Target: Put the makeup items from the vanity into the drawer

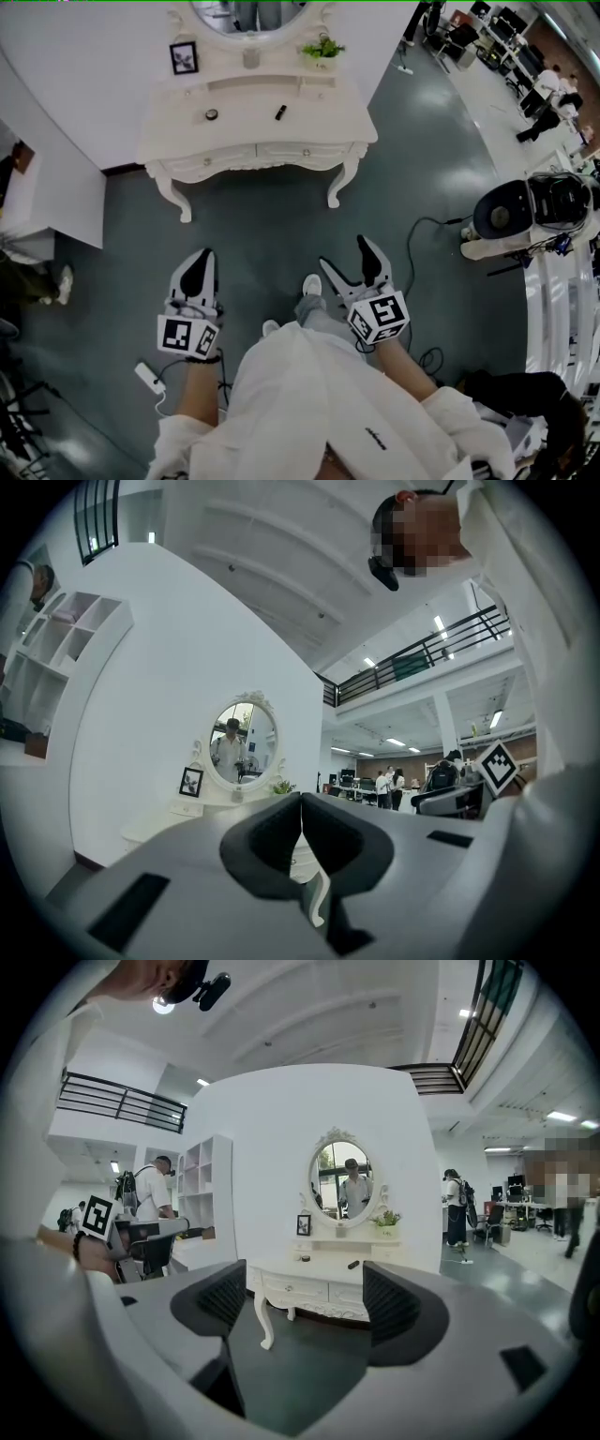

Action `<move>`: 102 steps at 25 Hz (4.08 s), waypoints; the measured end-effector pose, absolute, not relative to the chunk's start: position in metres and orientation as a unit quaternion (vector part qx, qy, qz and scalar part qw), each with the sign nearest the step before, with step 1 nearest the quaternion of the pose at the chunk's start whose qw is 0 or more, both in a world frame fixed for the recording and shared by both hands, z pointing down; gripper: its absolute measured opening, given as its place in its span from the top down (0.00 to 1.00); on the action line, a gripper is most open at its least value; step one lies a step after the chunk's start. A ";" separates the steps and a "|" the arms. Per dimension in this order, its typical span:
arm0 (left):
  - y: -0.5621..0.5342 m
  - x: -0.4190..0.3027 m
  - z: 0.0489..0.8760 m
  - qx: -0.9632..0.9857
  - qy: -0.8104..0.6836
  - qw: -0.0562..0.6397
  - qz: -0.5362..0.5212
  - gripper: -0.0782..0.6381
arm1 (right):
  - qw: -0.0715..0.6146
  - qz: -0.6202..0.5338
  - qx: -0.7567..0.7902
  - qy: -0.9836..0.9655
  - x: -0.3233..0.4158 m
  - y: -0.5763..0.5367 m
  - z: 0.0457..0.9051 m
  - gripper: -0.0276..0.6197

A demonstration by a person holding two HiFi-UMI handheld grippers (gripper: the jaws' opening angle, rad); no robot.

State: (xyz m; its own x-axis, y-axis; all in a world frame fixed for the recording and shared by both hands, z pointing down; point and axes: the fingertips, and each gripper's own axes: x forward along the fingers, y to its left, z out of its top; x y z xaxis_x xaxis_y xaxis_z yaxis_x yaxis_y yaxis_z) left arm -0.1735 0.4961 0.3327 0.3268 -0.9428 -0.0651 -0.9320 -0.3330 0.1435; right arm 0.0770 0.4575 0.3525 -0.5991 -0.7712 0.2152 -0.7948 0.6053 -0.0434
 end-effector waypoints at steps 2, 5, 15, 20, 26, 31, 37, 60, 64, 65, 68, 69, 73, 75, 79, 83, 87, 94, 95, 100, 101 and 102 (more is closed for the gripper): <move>0.491 -0.171 0.333 0.814 -0.575 0.041 -0.068 0.85 | 0.087 0.069 0.436 -0.893 0.076 0.452 0.354 0.35; 0.477 -0.170 0.334 0.814 -0.576 0.039 -0.066 0.85 | 0.086 0.073 0.431 -0.895 0.075 0.438 0.358 0.35; 0.384 -0.160 0.329 0.800 -0.596 0.029 -0.065 0.85 | 0.079 0.076 0.393 -0.913 0.073 0.342 0.363 0.35; 0.321 -0.143 0.323 0.798 -0.600 0.021 -0.056 0.85 | 0.077 0.070 0.378 -0.920 0.081 0.277 0.361 0.35; 0.255 -0.114 0.321 0.793 -0.607 0.021 -0.051 0.85 | 0.084 0.071 0.362 -0.926 0.102 0.214 0.365 0.35; 0.216 -0.090 0.318 0.787 -0.615 0.015 -0.051 0.85 | 0.093 0.065 0.342 -0.933 0.119 0.176 0.371 0.35; 0.192 -0.066 0.320 0.789 -0.613 0.015 -0.036 0.85 | 0.097 0.077 0.335 -0.934 0.133 0.145 0.381 0.35; -0.017 -0.127 0.349 0.822 -0.567 0.037 -0.028 0.85 | 0.133 0.092 0.361 -0.918 0.042 -0.024 0.420 0.35; -0.067 -0.146 0.358 0.831 -0.553 0.052 -0.023 0.85 | 0.152 0.111 0.364 -0.912 0.015 -0.061 0.437 0.35; -0.078 -0.149 0.361 0.834 -0.548 0.056 -0.021 0.85 | 0.157 0.117 0.367 -0.910 0.009 -0.069 0.442 0.35; -0.110 -0.156 0.379 0.844 -0.531 0.075 -0.013 0.85 | 0.176 0.138 0.374 -0.900 -0.008 -0.092 0.461 0.35; -0.121 -0.158 0.389 0.847 -0.526 0.082 -0.009 0.85 | 0.184 0.144 0.376 -0.897 -0.013 -0.101 0.470 0.35; -0.156 -0.162 0.430 0.857 -0.505 0.098 0.018 0.85 | 0.202 0.167 0.386 -0.885 -0.033 -0.129 0.495 0.35; -0.162 -0.163 0.442 0.860 -0.499 0.106 0.033 0.85 | 0.210 0.171 0.386 -0.882 -0.042 -0.134 0.498 0.35; -0.173 -0.161 0.470 0.859 -0.490 0.139 0.048 0.85 | 0.232 0.183 0.387 -0.873 -0.053 -0.144 0.515 0.35; -0.181 -0.157 0.495 0.857 -0.485 0.159 0.068 0.85 | 0.257 0.187 0.384 -0.867 -0.058 -0.153 0.529 0.35; -0.187 -0.150 0.520 0.854 -0.481 0.177 0.089 0.85 | 0.277 0.185 0.373 -0.866 -0.063 -0.163 0.546 0.35; -0.195 -0.148 0.542 0.844 -0.487 0.207 0.092 0.85 | 0.322 0.198 0.355 -0.855 -0.072 -0.170 0.583 0.35; -0.196 -0.149 0.545 0.842 -0.490 0.208 0.091 0.85 | 0.326 0.200 0.353 -0.854 -0.072 -0.173 0.588 0.35; -0.203 -0.146 0.559 0.837 -0.494 0.218 0.087 0.85 | 0.346 0.214 0.354 -0.842 -0.072 -0.186 0.618 0.35; -0.203 -0.145 0.563 0.838 -0.492 0.220 0.085 0.85 | 0.349 0.219 0.354 -0.839 -0.073 -0.186 0.624 0.35; -0.203 -0.145 0.567 0.838 -0.491 0.221 0.084 0.85 | 0.353 0.223 0.354 -0.837 -0.074 -0.186 0.629 0.35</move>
